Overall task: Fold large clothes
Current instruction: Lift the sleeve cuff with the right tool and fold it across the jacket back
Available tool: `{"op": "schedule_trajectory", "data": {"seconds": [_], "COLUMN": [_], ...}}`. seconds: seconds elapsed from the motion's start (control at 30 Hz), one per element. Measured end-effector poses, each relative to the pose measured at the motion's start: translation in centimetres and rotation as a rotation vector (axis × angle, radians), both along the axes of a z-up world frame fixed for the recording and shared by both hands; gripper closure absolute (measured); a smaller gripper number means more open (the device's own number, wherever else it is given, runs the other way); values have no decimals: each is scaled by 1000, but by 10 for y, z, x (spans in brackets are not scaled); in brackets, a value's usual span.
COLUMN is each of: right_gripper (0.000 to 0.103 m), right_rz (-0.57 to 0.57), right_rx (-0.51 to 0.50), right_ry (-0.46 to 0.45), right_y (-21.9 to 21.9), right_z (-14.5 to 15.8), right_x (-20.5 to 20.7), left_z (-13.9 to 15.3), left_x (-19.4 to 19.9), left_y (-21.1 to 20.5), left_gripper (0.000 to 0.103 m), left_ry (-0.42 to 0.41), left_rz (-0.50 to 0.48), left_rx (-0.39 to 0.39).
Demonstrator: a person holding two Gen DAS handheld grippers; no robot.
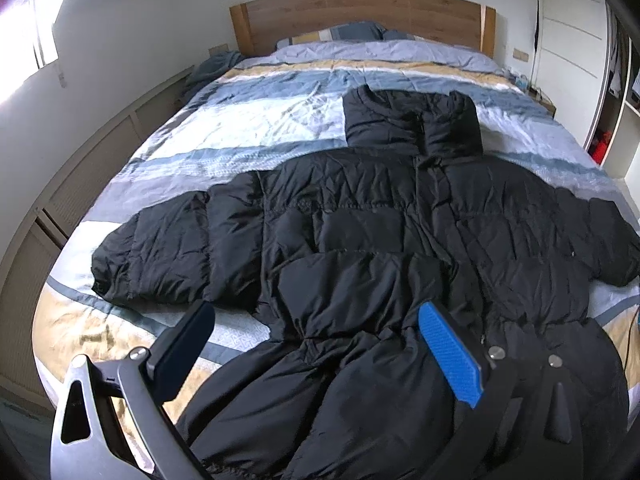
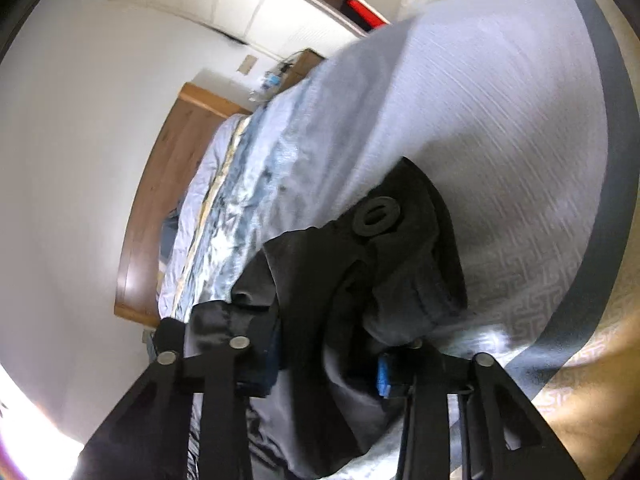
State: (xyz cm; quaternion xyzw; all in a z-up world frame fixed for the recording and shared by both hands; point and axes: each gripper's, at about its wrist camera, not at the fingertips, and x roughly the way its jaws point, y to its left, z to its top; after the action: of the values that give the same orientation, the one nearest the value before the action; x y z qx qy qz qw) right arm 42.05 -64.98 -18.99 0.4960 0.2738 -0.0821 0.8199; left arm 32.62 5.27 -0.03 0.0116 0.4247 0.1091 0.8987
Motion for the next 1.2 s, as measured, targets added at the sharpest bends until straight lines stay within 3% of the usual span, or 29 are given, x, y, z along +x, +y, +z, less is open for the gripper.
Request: {"op": "schedule_trajectory", "data": {"seconds": [0.27,0.63,0.83,1.2], "right_gripper": [76,81,82,85], "right_rz": [119,378,519,727], "right_rx": [-91,-227,-272,-351], "right_ry": [-98,-207,-240,-227], "right_y": [40,149,205,299], "right_z": [66,147,159,154], "right_x": [-3,-19,-41,-62], "left_z": [22,49,56,61], "left_x": [-28,-79,-110,-148], "left_y": [11,30,47,77], "left_gripper": [0,0,0,0], "left_ry": [-47,-103,-125,-160], "left_rz": [-1,-13,9,61], "left_rx": [-24,-89,-106,-138]}}
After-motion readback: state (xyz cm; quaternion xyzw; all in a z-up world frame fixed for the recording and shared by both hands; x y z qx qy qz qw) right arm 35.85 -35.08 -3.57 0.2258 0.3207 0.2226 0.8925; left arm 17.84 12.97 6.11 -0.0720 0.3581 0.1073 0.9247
